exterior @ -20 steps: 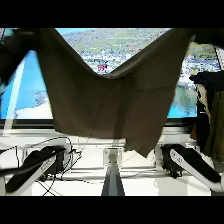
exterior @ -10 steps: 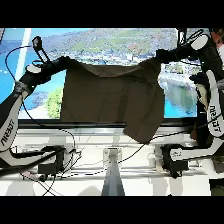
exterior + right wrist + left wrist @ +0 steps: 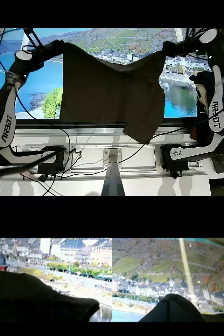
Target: Fold the clothes and pants, and hang the long-sleeved shirts on hangers.
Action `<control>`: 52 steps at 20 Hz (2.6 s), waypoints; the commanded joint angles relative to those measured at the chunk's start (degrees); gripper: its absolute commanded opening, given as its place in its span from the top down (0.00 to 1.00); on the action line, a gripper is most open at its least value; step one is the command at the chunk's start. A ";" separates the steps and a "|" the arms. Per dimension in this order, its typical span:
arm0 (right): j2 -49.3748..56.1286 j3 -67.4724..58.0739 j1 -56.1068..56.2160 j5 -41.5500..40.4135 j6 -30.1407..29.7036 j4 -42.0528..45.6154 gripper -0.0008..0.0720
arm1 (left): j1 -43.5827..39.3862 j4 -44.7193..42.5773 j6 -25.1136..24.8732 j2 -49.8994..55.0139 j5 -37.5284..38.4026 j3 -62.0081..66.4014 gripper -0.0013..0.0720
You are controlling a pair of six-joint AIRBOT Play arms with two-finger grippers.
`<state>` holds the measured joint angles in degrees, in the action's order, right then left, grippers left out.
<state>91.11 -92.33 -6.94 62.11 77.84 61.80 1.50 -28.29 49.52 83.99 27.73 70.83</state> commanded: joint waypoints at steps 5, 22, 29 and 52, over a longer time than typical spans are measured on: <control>0.07 -7.54 -4.79 7.82 3.54 0.00 0.97 | 5.27 -7.15 4.72 0.09 15.34 2.60 0.97; -7.78 20.92 -5.53 4.20 0.83 2.54 0.97 | 6.78 -31.74 14.82 5.75 27.91 2.58 0.97; -10.51 27.63 -5.53 4.70 1.01 2.93 0.97 | 6.45 -32.13 14.82 5.73 33.44 2.58 0.97; -10.62 27.23 -5.53 15.02 0.96 8.11 0.96 | 6.16 -45.64 14.82 5.70 43.74 2.58 0.96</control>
<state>80.51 -65.04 -12.45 76.09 78.83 69.69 7.70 -73.67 64.34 89.69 68.05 73.36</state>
